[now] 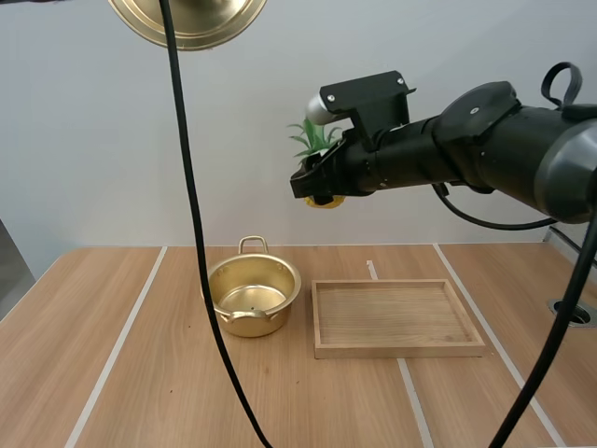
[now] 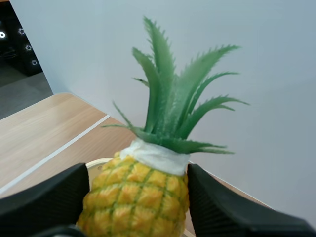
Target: Open the pot, put the pineapple inside, and close it
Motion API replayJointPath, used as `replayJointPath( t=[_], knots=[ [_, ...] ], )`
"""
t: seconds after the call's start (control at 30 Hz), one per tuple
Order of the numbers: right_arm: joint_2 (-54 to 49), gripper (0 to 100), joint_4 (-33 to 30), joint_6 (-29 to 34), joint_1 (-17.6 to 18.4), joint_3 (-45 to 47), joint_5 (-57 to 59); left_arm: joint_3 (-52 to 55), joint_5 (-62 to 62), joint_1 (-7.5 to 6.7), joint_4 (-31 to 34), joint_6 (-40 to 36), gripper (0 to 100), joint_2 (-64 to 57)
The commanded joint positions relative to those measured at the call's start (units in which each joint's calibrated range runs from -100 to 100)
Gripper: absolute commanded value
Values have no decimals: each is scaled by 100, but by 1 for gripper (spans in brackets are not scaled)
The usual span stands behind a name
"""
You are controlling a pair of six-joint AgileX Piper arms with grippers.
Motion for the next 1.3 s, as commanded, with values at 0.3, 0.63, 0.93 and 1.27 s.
replayJointPath(
  t=[0.3, 0.63, 0.93, 1.27],
  knots=[
    [984, 0, 71, -269, 678, -46, -658, -64, -184, 3, -1, -15, 0, -32],
    [1748, 0, 71, -421, 933, -46, -1167, -64, -184, 3, -1, -15, 0, -32],
    [2456, 0, 494, -874, 933, -46, -1325, -64, -184, 3, -1, -15, 0, -32],
    [3179, 0, 1056, -1536, 933, -46, -1465, -64, -184, 3, -1, -15, 0, -32]
  ],
)
